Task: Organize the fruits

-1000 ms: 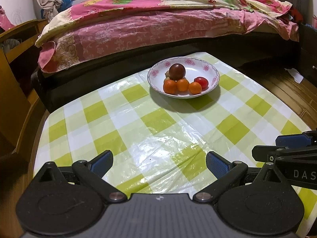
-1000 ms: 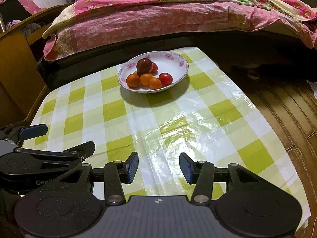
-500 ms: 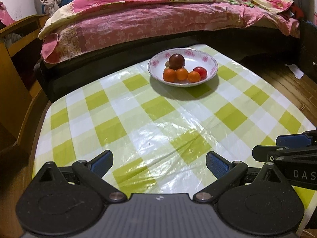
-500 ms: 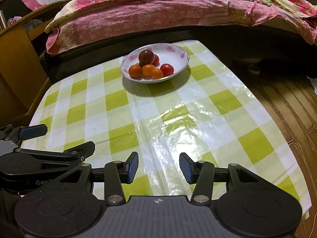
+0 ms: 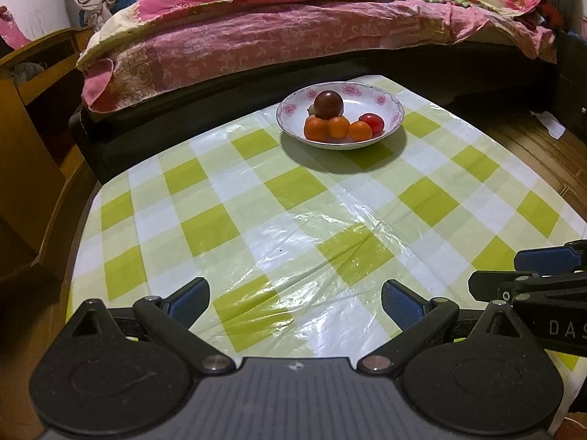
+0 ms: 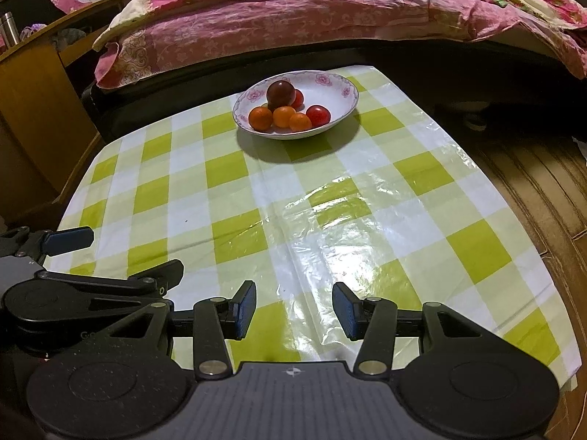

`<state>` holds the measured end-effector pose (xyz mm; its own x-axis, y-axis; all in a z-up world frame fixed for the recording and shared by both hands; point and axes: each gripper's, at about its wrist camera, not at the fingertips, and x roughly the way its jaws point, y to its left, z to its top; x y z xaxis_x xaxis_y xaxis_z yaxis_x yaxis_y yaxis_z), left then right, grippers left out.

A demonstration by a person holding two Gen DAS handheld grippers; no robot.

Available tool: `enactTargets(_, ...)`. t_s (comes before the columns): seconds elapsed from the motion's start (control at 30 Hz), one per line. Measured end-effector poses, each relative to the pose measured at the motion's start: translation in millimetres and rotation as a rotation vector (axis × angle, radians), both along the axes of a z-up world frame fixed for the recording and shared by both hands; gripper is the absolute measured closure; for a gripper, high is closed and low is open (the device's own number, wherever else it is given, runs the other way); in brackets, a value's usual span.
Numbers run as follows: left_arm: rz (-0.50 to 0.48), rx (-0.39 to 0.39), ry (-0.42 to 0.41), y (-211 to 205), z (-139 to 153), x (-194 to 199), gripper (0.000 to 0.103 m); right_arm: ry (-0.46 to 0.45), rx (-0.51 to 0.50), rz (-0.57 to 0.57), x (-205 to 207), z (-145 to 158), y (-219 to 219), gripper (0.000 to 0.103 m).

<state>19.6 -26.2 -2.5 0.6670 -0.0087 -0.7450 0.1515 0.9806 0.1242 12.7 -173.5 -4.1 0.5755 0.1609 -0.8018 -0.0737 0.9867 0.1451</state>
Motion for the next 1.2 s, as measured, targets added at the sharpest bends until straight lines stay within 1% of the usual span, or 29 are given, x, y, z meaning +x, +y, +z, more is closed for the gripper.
enactTargets(0.43,0.012,-0.006,0.000,3,1,-8,0.000,0.011,0.002,0.005,-10,-1,3,0.059)
enactTargets(0.77,0.015,-0.011,-0.003,5,2,-16,0.000,0.002,0.006,-0.001,-16,1,4,0.057)
enactTargets(1.2,0.012,0.000,0.001,4,1,-23,0.000,0.000,0.011,-0.011,-21,3,4,0.057)
